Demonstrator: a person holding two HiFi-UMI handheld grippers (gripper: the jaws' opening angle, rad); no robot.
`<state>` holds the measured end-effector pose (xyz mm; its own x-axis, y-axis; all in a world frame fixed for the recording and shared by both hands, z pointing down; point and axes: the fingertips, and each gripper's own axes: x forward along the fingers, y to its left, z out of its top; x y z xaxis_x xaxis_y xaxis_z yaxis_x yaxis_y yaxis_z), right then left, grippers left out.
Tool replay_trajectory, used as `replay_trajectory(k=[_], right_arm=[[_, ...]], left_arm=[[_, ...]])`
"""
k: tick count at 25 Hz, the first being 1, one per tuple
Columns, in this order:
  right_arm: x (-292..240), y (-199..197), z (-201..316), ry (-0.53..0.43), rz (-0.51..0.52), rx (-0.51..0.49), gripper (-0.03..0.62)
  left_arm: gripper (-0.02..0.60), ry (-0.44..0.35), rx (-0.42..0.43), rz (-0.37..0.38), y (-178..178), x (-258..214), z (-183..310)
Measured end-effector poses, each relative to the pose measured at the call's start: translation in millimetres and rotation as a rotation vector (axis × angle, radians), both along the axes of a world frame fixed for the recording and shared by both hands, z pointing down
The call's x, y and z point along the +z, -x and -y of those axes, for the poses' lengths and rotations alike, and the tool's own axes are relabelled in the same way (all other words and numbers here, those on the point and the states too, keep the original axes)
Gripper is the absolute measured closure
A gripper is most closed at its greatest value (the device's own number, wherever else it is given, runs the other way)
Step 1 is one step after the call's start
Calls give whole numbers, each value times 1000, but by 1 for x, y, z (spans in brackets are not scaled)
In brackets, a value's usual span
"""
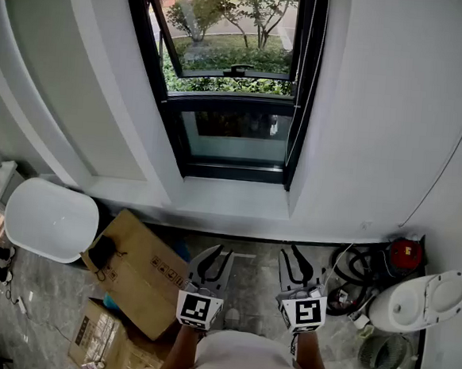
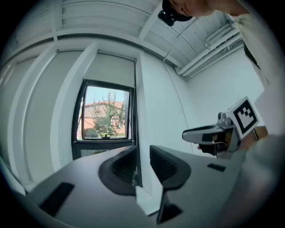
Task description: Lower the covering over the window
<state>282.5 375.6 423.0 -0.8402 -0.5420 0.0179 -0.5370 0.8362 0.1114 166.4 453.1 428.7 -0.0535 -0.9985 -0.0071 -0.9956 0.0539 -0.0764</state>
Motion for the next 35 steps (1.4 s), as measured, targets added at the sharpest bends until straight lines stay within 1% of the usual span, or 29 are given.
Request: replay_trajectory(k=[4, 12, 15, 21, 24, 35], right_arm=[[-1, 27, 11, 5, 14, 10, 514], [1, 79, 20, 3, -9, 21, 514], [3, 93, 23, 6, -12, 32, 514], [11, 107, 34, 26, -24, 56, 514], [13, 116, 43, 29, -34, 58, 514], [19, 151, 90, 23, -31, 23, 514]], left_arm=[[488, -4, 11, -1, 26, 2, 13], [488, -8, 38, 0, 76, 5, 29], [488, -7, 52, 4, 90, 7, 35], [489, -14, 57, -1, 110, 8, 48], [489, 5, 61, -6, 116, 14, 57], [489, 16, 36, 3, 145, 22, 102]])
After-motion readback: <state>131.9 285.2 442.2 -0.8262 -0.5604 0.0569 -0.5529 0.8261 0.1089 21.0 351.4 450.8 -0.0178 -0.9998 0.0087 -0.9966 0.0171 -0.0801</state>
